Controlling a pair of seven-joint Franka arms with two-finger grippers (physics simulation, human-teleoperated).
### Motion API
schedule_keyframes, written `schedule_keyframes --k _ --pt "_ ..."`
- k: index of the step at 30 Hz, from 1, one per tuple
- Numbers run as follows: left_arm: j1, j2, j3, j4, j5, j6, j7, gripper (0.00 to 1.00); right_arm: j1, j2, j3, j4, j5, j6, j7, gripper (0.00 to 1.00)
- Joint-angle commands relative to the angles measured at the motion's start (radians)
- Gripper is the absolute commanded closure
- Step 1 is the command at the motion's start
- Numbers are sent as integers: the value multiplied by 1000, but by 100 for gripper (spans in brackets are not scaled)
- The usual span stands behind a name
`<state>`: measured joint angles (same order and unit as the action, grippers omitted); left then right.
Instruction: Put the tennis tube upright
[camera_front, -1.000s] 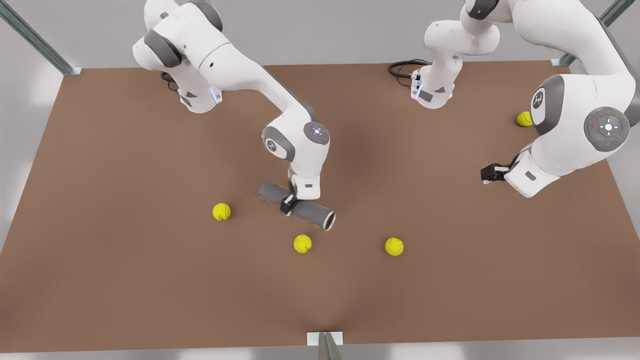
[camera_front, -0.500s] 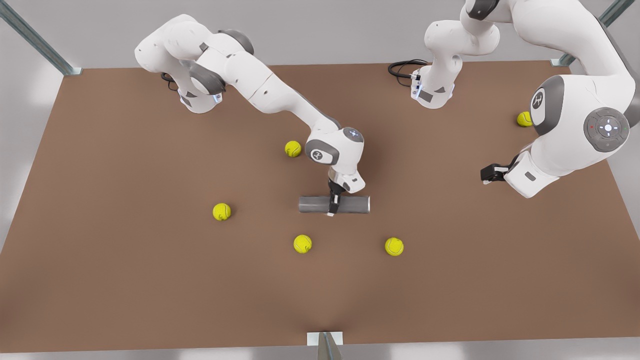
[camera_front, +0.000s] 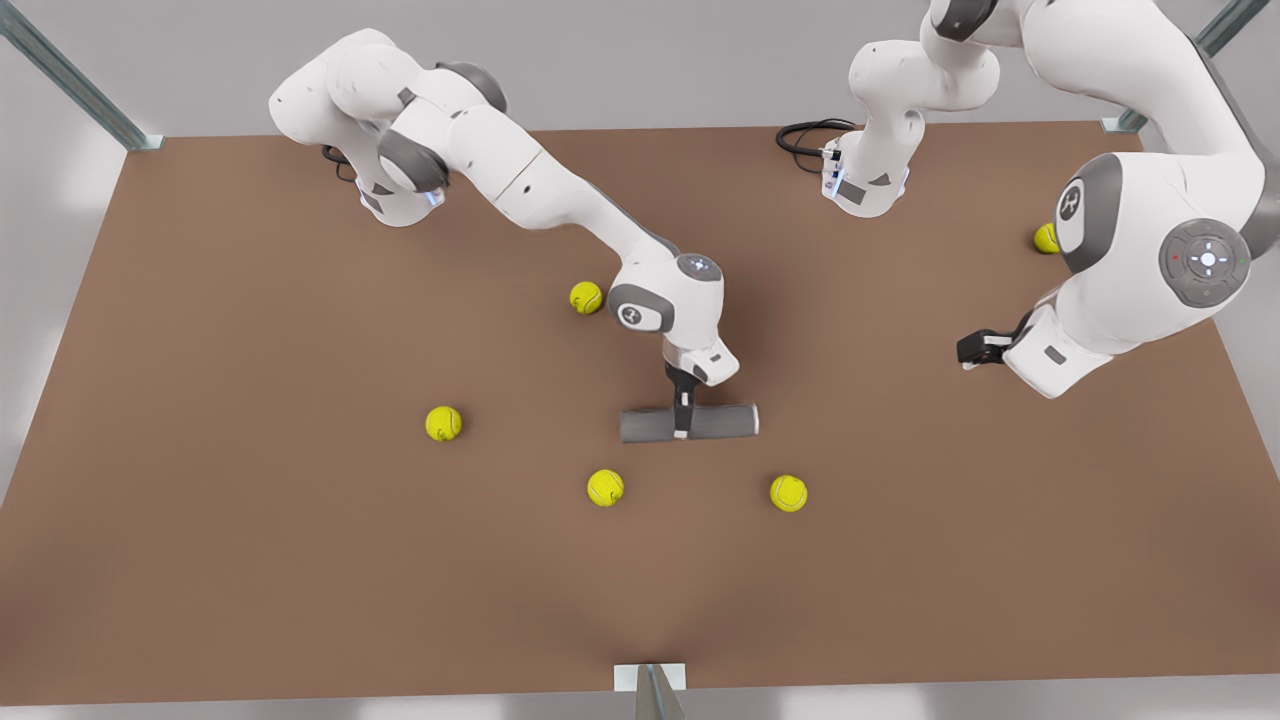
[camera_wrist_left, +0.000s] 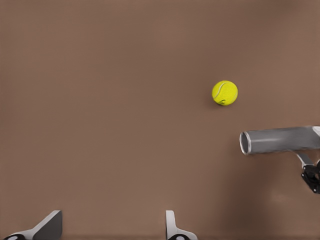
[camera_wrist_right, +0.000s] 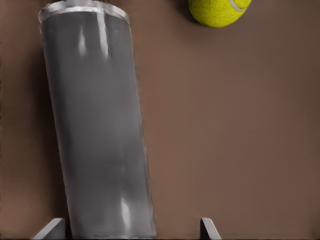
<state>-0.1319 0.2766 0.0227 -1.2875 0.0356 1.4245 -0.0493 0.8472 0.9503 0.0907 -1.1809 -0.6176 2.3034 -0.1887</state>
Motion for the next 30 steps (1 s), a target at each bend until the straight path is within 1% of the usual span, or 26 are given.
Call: schedule_keyframes --k 1,3,5,6,7,8,9,10,11,12,14,15,16,17,19,21,24,25,27,30 --pt "-5 -2 -4 0 -2 -2 -98 0 -5 -54 15 -25 42 -6 -57 0" --pt "-8 -2 -10 0 -3 -2 -146 0 -20 -171 32 -109 62 -36 -58 0" --pt "-21 1 -24 0 -37 -1 -453 0 -51 -321 61 -115 162 -252 -57 0" --pt "-49 10 -24 0 -101 5 -712 0 -133 -454 58 -114 347 -517 -19 0" --pt "-144 30 -24 2 -111 76 -1036 0 -290 -596 53 -114 444 -798 86 0" --pt "-222 55 -24 2 -108 143 -1263 0 -433 -663 47 -111 467 -967 136 0" --pt "-288 107 -24 26 -108 221 -1550 0 -548 -697 -66 -106 486 -1075 153 0" --pt "-314 172 -24 81 -108 286 -1711 0 -585 -685 -188 -85 559 -1105 153 0" --pt "-363 283 -23 190 -106 312 -1910 0 -646 -618 -282 -16 593 -1131 161 0" --pt "-397 332 -23 214 -106 314 -2095 0 -677 -594 -305 78 590 -1176 163 0" --pt "-406 365 -24 212 -109 386 -2327 0 -714 -732 -301 70 595 -1179 172 0" --pt "-410 387 -24 214 -109 386 -2397 0 -727 -826 -301 -5 587 -1165 173 0" --pt "-408 400 -24 211 -150 386 -2448 0 -763 -887 -301 -61 595 -1132 172 0" --pt "-408 404 -23 209 -183 402 -2529 0 -764 -932 -299 -131 587 -1105 172 0" --pt "-422 420 -21 201 -168 472 -2551 0 -764 -932 -299 -172 585 -1102 173 0" --pt "-433 444 -21 201 -125 485 -2514 0 -769 -924 -301 -169 584 -1105 170 0" --pt "-468 460 -18 198 -92 484 -2675 0 -777 -915 -302 -167 584 -1107 163 0" --pt "-479 461 -18 165 -77 487 -2729 0 -777 -913 -302 -167 584 -1105 163 0" --pt "-495 480 -18 163 -57 493 -2838 0 -777 -909 -304 -163 582 -1105 161 0" --pt "-492 518 -17 163 -54 518 -2822 0 -777 -907 -305 -163 581 -1104 160 0"
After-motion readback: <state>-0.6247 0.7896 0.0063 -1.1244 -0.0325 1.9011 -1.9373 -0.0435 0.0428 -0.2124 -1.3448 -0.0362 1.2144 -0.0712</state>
